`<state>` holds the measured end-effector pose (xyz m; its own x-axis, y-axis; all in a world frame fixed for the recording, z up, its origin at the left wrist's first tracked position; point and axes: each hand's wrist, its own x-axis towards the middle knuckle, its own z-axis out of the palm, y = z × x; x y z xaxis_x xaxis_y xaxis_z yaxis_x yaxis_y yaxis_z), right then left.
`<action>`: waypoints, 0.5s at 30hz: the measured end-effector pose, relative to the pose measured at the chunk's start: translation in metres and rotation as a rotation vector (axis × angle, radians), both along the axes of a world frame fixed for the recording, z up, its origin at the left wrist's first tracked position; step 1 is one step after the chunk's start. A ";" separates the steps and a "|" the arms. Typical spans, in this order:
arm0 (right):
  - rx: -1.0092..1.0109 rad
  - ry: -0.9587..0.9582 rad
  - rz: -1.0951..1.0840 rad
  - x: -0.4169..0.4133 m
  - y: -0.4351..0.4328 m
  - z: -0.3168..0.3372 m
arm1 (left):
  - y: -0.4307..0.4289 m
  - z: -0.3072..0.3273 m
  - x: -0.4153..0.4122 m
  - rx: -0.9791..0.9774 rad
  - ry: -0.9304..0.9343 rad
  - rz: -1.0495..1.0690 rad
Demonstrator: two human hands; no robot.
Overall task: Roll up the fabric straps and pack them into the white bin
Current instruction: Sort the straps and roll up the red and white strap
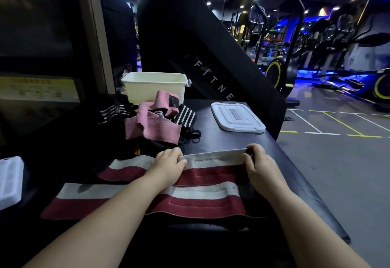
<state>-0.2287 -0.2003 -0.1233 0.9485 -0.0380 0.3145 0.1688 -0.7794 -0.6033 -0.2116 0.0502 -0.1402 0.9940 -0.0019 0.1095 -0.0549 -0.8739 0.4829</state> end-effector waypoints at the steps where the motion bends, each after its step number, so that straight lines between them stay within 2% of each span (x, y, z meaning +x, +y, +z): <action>1: 0.009 0.001 -0.004 0.000 -0.001 -0.001 | 0.000 -0.001 0.000 -0.004 0.000 -0.001; 10: 0.057 0.023 -0.015 0.002 -0.004 -0.002 | -0.001 -0.006 0.003 -0.028 -0.012 0.002; 15: 0.164 0.020 -0.012 0.005 -0.005 -0.002 | -0.003 -0.005 0.002 0.010 -0.010 -0.011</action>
